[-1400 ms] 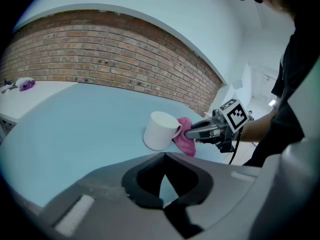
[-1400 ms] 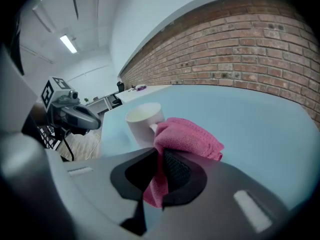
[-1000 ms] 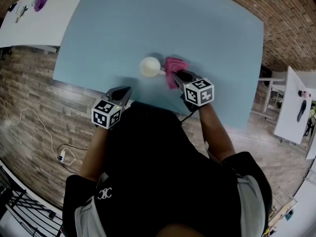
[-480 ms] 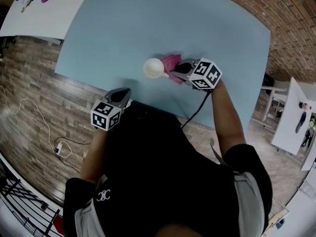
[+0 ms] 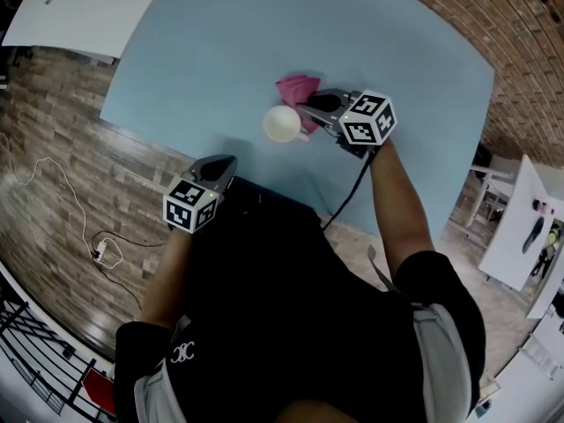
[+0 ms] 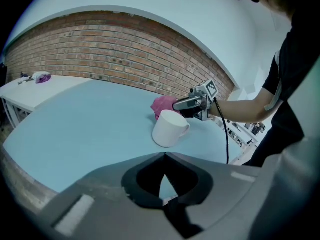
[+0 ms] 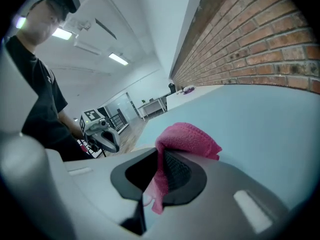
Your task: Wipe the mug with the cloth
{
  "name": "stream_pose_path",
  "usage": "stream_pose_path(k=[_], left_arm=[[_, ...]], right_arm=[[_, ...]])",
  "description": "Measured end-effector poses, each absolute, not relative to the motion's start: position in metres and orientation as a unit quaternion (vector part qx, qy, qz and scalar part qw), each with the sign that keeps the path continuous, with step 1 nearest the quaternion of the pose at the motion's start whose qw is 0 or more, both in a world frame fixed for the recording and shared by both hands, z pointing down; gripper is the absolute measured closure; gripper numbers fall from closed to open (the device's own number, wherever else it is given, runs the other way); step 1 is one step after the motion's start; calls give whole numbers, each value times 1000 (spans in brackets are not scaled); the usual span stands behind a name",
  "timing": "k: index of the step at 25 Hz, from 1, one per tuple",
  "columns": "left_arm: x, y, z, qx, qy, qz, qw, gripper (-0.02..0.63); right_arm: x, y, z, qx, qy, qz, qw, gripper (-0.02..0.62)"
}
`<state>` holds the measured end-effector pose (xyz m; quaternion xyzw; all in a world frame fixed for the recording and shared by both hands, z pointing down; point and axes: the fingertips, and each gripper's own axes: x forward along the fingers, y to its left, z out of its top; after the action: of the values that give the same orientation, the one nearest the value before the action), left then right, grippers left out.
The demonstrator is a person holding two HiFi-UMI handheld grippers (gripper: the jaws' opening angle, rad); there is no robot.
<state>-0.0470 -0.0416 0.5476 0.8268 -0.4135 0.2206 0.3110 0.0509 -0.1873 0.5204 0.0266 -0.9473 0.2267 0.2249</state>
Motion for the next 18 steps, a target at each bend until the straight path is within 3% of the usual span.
stream_pose_path(k=[8,18], left_arm=[[-51,-38,549,824,-417,219,314,601],[-43,-47,554,837,-393,217,312,601]], right_arm=[[28,-193,516,21,-946,246,211,558],[67,-168,531,47,-925,323,195,558]])
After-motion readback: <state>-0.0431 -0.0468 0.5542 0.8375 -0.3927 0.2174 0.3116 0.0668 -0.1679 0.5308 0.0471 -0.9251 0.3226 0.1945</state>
